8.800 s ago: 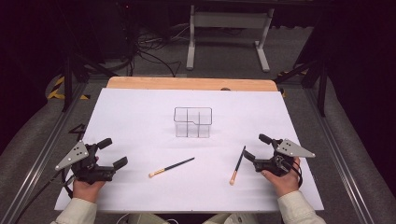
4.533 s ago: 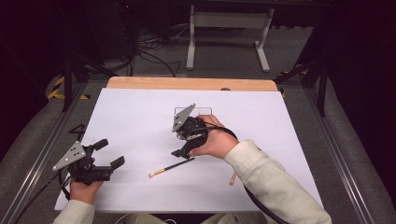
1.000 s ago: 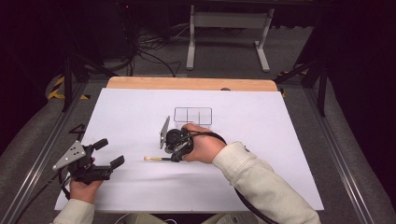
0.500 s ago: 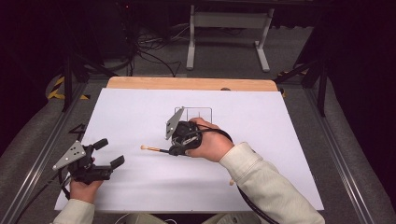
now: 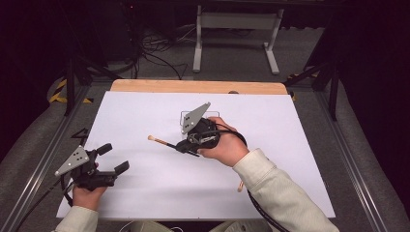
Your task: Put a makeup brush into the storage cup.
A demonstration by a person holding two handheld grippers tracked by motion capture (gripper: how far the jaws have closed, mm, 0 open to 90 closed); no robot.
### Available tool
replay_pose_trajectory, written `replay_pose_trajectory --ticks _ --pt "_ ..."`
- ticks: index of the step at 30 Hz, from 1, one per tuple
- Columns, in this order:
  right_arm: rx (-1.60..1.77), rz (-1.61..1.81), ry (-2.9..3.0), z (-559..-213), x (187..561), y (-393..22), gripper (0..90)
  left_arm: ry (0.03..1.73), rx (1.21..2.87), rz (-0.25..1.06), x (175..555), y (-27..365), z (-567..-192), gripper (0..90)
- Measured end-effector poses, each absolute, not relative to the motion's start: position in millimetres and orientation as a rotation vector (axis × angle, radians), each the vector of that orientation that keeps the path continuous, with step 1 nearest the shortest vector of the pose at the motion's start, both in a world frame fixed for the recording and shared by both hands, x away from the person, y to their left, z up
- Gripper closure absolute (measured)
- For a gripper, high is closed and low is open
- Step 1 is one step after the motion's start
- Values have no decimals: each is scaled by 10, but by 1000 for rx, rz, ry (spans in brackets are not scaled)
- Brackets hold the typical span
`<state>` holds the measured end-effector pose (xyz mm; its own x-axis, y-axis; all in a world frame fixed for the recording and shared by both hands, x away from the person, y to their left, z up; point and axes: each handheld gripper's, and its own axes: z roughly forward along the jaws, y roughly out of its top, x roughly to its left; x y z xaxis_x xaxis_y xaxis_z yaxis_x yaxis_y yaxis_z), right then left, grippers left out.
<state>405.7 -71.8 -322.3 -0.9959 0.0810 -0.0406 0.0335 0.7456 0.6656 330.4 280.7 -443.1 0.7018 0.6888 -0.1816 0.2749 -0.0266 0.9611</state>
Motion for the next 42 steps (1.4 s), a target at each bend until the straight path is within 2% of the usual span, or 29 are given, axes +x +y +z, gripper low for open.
replay_pose_trajectory --ticks 19,42 --pt "250 1544 2561 -3210 4154 -1097 838 801 1610 398 3308 2808 -4433 4" --pt "407 1782 2211 -3346 4266 -1346 838 800 1611 398 3309 2811 -4433 4"
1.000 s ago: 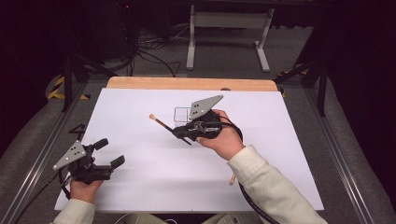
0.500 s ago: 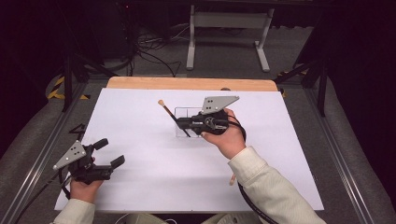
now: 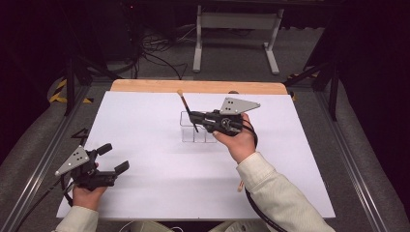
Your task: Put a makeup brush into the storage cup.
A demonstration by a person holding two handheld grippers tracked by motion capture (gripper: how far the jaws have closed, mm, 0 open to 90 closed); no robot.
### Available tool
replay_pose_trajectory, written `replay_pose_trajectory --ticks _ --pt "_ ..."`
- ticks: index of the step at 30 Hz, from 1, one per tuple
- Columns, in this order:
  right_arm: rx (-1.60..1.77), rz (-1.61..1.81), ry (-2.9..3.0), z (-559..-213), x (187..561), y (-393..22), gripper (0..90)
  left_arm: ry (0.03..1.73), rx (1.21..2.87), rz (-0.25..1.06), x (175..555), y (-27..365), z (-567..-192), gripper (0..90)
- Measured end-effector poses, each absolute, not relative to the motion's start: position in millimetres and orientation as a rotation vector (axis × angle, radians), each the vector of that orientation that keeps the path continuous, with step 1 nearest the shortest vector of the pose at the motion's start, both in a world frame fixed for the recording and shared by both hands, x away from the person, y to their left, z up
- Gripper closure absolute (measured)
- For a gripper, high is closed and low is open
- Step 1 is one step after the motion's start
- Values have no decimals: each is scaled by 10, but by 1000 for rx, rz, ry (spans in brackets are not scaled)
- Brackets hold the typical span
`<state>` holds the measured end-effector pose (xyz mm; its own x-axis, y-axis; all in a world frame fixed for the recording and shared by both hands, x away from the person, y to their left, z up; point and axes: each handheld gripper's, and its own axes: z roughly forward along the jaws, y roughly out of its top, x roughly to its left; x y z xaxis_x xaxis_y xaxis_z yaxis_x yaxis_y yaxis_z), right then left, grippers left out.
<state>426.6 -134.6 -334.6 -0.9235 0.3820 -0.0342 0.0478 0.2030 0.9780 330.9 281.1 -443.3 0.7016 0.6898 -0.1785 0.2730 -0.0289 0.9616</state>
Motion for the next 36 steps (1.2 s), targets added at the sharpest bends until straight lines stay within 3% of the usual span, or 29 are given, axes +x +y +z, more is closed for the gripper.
replay_pose_trajectory --ticks 36 --pt "586 1782 1969 -3646 4571 -1465 836 797 1609 395 3310 2813 -4435 4"
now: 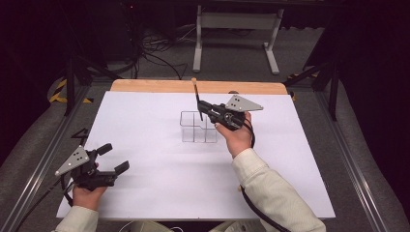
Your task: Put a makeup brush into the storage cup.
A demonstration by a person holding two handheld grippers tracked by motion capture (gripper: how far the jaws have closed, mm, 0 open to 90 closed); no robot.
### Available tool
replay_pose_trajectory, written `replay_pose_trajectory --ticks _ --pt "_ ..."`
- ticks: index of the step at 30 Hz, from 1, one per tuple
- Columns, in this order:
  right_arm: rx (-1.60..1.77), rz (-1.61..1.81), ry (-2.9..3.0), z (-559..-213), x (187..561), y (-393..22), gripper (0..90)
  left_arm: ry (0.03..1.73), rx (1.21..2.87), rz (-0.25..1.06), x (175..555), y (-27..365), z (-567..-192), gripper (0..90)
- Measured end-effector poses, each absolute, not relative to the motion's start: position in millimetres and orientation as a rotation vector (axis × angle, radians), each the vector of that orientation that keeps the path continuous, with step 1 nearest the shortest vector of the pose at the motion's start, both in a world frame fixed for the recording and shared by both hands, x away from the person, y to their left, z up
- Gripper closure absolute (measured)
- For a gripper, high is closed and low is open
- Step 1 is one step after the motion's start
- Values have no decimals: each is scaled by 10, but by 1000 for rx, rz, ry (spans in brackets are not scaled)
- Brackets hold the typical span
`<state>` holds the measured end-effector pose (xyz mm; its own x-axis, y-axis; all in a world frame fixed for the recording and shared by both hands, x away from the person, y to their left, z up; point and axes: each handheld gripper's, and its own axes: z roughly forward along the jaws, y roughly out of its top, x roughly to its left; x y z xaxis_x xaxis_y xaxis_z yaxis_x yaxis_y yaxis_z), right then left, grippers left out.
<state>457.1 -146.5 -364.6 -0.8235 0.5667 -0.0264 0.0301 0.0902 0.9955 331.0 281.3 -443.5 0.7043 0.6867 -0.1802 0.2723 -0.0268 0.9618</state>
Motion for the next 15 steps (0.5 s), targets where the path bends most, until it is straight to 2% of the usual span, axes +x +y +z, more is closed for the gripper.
replay_pose_trajectory --ticks 15 --pt "664 1750 1970 -3861 4681 -1461 836 797 1606 391 3313 2811 -4440 3"
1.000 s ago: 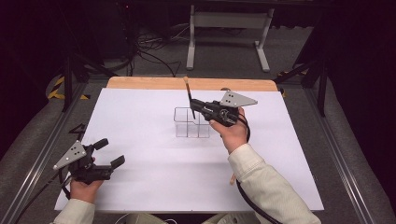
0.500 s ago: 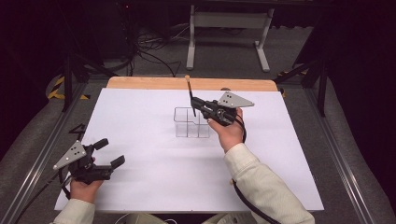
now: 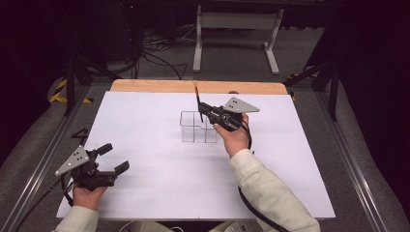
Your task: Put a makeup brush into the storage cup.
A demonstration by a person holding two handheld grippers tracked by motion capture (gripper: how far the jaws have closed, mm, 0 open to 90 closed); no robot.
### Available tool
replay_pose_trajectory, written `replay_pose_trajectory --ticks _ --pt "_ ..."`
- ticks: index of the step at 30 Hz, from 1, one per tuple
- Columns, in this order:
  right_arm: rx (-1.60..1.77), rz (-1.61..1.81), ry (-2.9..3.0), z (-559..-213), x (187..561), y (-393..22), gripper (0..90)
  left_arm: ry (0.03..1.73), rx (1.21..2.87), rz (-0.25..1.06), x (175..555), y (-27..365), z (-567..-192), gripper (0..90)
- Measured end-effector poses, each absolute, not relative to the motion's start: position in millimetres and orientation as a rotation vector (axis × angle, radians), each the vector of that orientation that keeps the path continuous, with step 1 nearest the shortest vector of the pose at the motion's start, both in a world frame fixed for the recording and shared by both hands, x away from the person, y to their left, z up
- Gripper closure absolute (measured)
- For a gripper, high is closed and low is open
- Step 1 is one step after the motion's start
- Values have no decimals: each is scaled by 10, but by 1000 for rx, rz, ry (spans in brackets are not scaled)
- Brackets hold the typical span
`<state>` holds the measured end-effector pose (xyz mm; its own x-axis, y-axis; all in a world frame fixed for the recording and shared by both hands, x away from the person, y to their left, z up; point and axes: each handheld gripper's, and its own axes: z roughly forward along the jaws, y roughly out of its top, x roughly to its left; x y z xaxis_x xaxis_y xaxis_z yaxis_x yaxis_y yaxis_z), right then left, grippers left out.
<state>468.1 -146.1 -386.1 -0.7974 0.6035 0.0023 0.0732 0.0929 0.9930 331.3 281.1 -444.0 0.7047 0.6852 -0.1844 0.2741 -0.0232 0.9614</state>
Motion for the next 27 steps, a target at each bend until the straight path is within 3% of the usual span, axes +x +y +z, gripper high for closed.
replay_pose_trajectory --ticks 27 --pt "864 1699 2062 -4156 4685 -1389 835 798 1606 378 3314 2807 -4443 7"
